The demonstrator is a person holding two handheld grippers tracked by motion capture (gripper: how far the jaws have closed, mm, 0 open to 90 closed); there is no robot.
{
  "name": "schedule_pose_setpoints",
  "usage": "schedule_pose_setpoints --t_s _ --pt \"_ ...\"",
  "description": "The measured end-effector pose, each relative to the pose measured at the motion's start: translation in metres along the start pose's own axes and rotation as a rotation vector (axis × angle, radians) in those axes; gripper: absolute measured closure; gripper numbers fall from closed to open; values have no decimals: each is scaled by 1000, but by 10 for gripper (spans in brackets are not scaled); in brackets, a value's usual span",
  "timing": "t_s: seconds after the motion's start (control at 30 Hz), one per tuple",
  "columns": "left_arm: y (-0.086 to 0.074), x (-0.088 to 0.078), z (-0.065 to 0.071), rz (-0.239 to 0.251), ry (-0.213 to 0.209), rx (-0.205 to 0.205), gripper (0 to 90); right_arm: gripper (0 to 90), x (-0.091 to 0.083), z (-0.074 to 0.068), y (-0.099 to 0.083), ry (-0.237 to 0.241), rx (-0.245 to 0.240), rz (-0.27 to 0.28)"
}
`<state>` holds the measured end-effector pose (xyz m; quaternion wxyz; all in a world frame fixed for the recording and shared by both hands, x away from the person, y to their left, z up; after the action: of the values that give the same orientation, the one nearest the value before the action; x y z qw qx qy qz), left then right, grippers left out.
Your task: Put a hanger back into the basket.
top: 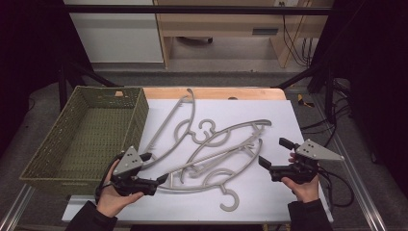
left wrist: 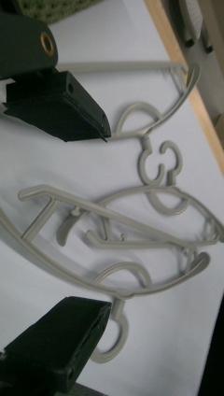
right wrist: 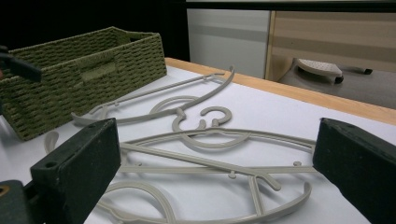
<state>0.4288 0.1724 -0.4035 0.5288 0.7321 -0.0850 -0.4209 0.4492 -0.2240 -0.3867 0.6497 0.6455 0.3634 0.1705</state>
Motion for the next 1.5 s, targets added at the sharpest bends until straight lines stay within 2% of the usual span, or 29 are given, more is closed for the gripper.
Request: schedule_pose_setpoints --t_s 0.07,0.13,0.2,0.27,0.3,0.33,0.43,0.6,0.67,0.7,0.77,0.8,0.83,0.93,1.0,1.03,1.2,1.5 --pt "-3 10 10 -44 -23 31 146 13 0 -1 0 3 2 1" --pt "-4 13 13 -55 -33 38 149 12 0 -1 1 2 -3 0" --pt "-7 25 23 -108 -50 80 149 13 1 -2 1 6 -2 0" --pt "-8 29 26 -122 -56 92 151 13 1 -2 0 7 -3 -3" --pt "-9 35 32 -150 -69 113 155 12 1 -2 0 7 1 -6" --pt "-9 35 32 -150 -69 113 159 12 1 -2 0 7 1 -6" --pt "-8 49 42 -209 -106 164 171 12 2 -2 0 9 0 -10" --pt "-5 65 53 -270 -141 227 208 13 1 -2 0 9 4 -9" --pt "-5 69 55 -283 -147 242 237 13 1 -2 0 11 -1 -8" --pt "-6 74 60 -304 -152 272 253 13 1 -2 0 9 4 -12" --pt "-8 81 65 -326 -155 303 289 13 2 -2 0 11 2 -13" --pt "-8 81 65 -326 -155 303 306 13 2 -2 0 13 3 -15" --pt "-10 87 68 -353 -155 321 326 13 2 -2 0 14 -1 -15" --pt "-15 96 71 -393 -161 357 387 13 4 -3 -1 16 3 -22" --pt "-18 102 74 -412 -166 363 432 13 5 -3 -2 18 -1 -27" --pt "-19 104 73 -426 -166 380 451 13 5 -3 -2 21 -5 -28" --pt "-21 115 75 -464 -181 391 534 13 5 -3 -2 22 1 -33" --pt "-24 125 79 -505 -215 419 681 12 6 -3 -3 26 1 -39"
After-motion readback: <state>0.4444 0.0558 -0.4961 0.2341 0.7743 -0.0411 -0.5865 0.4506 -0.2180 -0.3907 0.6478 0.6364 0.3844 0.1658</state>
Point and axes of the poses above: each handheld gripper's, and its own axes: x roughly forward along the jaws, y roughly out of its top, z roughly to its right, the point moved 5 cm from there along x, roughly forward along the jaws, and after that the axes turned 5 degrees about y, right-handed, at the moved point
